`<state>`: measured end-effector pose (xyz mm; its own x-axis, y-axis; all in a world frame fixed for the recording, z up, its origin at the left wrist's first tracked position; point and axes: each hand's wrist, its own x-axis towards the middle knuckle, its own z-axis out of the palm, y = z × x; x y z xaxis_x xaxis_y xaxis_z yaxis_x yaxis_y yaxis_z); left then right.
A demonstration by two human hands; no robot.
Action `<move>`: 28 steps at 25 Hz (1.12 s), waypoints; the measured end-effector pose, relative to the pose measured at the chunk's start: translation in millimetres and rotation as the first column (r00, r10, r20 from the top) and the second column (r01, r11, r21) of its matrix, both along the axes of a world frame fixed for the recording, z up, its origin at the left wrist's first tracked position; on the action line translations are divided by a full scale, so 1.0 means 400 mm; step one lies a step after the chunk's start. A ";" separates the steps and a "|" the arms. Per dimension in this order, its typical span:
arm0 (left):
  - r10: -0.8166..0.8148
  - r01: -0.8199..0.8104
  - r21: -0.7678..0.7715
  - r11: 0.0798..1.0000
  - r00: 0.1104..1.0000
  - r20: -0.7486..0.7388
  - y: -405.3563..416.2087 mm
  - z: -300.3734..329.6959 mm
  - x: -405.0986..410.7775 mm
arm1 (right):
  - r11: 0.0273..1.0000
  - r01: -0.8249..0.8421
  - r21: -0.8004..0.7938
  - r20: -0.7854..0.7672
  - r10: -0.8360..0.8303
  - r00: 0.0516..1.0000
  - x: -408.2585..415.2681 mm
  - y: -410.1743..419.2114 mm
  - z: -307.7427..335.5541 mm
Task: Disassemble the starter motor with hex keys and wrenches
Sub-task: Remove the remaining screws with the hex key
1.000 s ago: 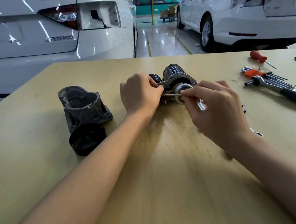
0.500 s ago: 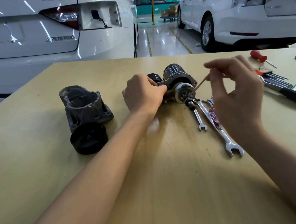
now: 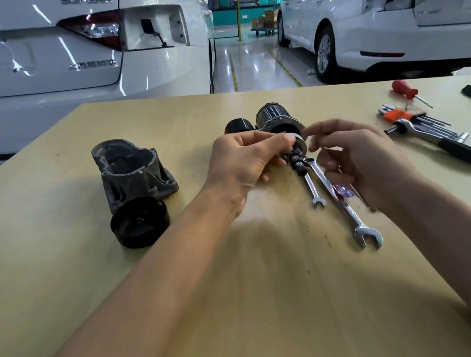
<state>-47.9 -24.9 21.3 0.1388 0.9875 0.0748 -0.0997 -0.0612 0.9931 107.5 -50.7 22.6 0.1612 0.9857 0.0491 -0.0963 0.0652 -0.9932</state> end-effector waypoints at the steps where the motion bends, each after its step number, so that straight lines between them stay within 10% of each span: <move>1: -0.069 0.073 -0.049 0.996 0.995 0.078 -0.008 0.001 0.003 | 0.997 -0.076 -0.009 0.046 0.077 0.996 -0.001 -0.002 -0.003; 13: -0.142 0.225 -0.212 0.951 0.927 0.346 -0.012 -0.007 0.015 | 0.975 -0.077 0.207 0.431 -0.020 0.902 0.024 -0.020 0.005; 16: 0.044 -0.029 -0.068 0.997 0.970 0.238 0.008 -0.011 -0.008 | 0.918 0.300 0.258 0.657 -0.394 0.642 0.096 -0.002 0.014; 20: 0.283 -0.279 -0.051 0.959 0.955 0.094 0.037 -0.030 -0.048 | 0.925 0.377 -0.038 0.890 -0.140 0.433 0.146 0.003 -0.007; 28: 0.303 -0.303 0.003 0.953 0.953 0.032 0.047 -0.046 -0.047 | 0.907 0.408 -0.101 0.722 -0.215 0.657 0.163 0.020 -0.005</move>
<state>-66.5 -6.2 2.9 -0.1690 0.9822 0.0819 -0.1059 -0.1007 0.9893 172.6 -42.6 20.7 0.4772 0.8773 0.0502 0.5928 -0.2792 -0.7555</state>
